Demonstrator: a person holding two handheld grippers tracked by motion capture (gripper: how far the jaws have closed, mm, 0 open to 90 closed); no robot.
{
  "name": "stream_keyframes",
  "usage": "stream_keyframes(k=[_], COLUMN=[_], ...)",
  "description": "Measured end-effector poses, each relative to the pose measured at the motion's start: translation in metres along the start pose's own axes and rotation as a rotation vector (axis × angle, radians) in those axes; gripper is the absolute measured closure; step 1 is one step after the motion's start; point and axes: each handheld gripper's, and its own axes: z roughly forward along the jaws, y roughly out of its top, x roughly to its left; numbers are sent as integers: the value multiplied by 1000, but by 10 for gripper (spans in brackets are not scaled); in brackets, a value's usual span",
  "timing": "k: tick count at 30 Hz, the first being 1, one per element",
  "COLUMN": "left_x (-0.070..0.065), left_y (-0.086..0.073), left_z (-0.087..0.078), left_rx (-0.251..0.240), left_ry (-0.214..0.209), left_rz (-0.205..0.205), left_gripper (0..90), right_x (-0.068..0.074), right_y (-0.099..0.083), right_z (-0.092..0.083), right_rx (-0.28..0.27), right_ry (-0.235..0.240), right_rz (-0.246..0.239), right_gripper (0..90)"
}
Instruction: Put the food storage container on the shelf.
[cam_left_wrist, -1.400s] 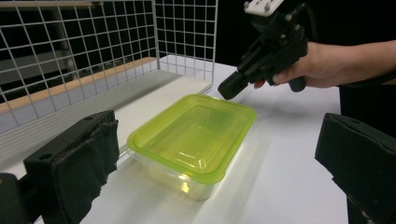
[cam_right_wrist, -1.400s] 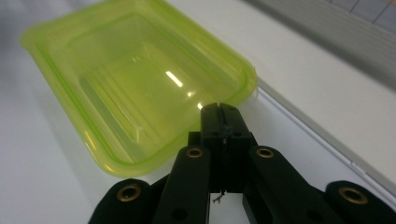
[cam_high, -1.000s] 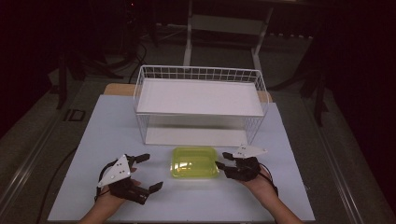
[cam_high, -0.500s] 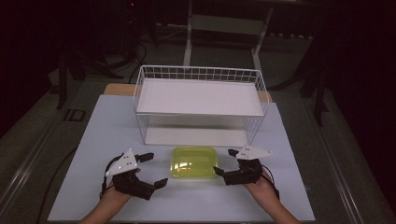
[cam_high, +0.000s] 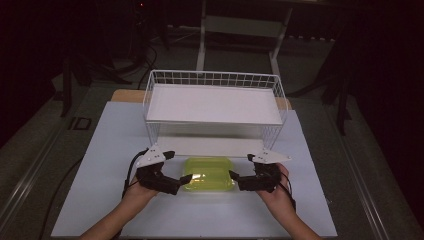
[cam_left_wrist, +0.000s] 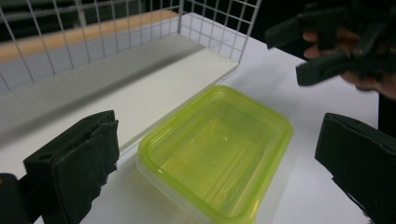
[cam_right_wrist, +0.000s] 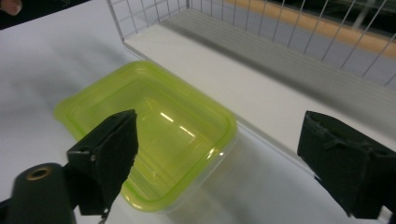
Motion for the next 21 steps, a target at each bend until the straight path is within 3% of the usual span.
stream_keyframes(k=[2,3,8,11,12,14,16,21], left_x=[3,4,8,13,15,18,23,28], left_y=[0,0,-4,-10,-12,-17,-22,-33], left_z=[6,8,19,25,26,29,32,39], left_rx=[7,15,88,120,123,133,151,206], left_ry=[-7,-15,27,30,29,53,44,72], left_rz=[-59,-67,-127,-161,-174,-217,-252,-274], left_gripper=[3,3,3,4,18,160,166,235], right_x=[0,0,0,1,1,1,1,3], right_y=[-3,-3,-9,-12,-13,-15,-17,-20], right_z=[6,6,16,22,24,28,34,39], right_rx=[8,8,46,78,83,100,113,136], right_ry=[8,8,13,5,-4,4,0,-20], right_rz=[15,15,48,72,74,87,97,109], right_gripper=[113,113,147,212,214,233,268,309])
